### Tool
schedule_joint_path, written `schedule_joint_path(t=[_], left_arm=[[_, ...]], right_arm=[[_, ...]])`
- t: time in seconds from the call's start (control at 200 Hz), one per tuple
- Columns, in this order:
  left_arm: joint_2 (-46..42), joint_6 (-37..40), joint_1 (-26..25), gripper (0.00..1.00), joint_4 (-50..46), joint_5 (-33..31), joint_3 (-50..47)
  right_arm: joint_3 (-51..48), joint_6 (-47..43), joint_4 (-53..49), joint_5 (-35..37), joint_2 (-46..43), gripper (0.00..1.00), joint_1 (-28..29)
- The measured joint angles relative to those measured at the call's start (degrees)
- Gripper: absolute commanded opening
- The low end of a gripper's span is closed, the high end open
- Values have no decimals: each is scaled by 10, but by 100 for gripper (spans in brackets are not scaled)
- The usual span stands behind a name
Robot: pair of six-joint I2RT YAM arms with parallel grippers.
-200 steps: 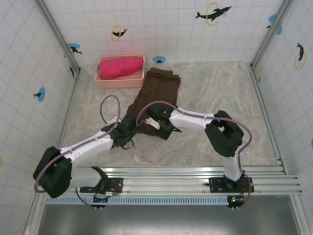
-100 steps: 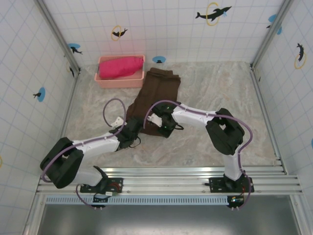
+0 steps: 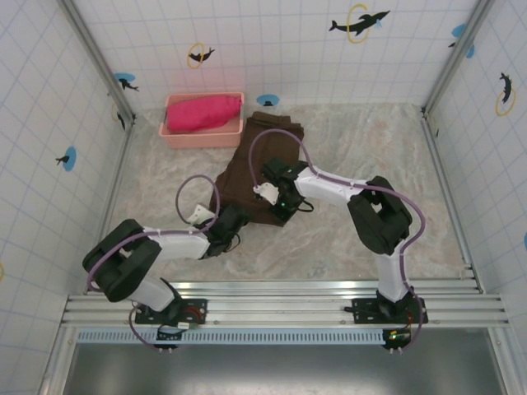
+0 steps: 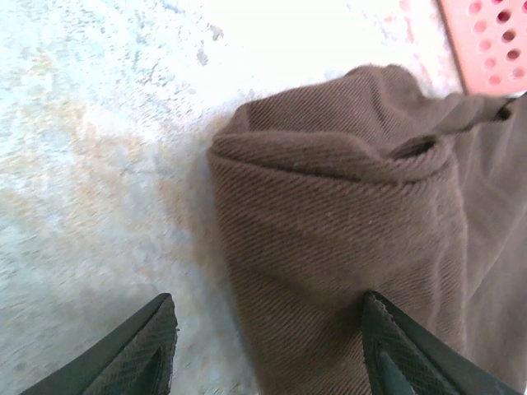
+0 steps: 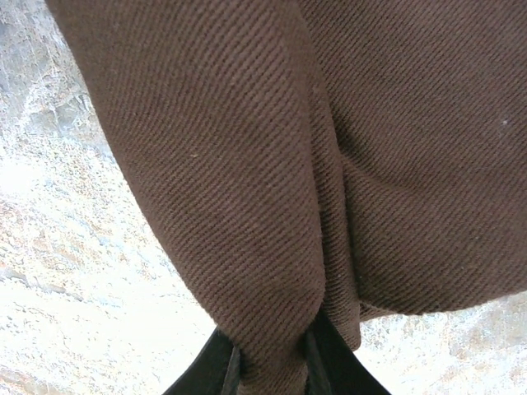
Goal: Roll up the long pants
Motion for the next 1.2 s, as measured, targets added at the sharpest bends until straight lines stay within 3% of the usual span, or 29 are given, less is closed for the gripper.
schedule_joint_path(t=[0.16,0.275,0.34,0.41,0.635,0.701,0.761,0.846,1.021,1.091,1.201], left_arm=[[50,-19,0,59,77,-41,4],[87,-28,0,49,119,-61,16],[105,-35,0,35,137,-68,19],[126,-41,0,0,157,-73,18],[144,-61,-1,0,230,-73,-16],[129,-66,-2,0,203,-64,-11],[100,-67,2,0,121,-40,11],[75,-51,11,0,-35,9,73],[85,-18,24,0,-283,107,208],[104,-15,24,0,-348,136,247],[137,-15,24,0,-433,163,307]], right_arm=[[1,-1,-2,2,0,0,3],[1,-2,-3,3,0,0,5],[1,-4,-3,2,0,0,5],[1,-4,-3,2,0,0,5],[1,-5,0,-4,0,0,-1],[1,-6,-2,-7,0,0,-5],[1,-7,-7,-9,0,0,-8],[1,-10,-14,-6,-1,27,-12],[1,-19,-30,27,-15,55,-15],[1,-20,-35,45,-28,73,-16],[1,-16,-35,77,-70,82,-17]])
